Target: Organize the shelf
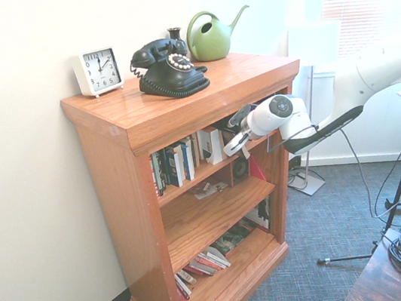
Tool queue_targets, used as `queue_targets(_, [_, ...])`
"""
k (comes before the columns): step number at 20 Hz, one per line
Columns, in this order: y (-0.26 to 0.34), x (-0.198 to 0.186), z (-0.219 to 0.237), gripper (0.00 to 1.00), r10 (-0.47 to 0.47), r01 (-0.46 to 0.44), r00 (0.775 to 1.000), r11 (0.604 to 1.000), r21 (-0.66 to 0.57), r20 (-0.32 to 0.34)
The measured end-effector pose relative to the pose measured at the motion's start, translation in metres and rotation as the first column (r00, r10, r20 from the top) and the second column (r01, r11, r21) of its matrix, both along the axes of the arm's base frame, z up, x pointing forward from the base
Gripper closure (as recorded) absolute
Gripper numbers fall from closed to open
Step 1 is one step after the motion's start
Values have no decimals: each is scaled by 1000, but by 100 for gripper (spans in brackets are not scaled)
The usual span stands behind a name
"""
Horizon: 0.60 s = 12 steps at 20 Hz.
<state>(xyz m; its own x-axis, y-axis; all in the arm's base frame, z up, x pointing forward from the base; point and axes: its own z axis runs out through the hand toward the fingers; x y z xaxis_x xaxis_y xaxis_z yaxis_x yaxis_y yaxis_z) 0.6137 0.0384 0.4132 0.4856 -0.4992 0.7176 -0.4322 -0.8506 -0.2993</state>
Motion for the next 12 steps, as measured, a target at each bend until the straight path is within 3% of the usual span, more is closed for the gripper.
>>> queue_targets(6, [2, -7, 0, 0, 13, -13, 1000, 1000, -3, -10])
queue_targets(12, [7, -56, 9, 0, 44, -44, 999, 999, 6, -5])
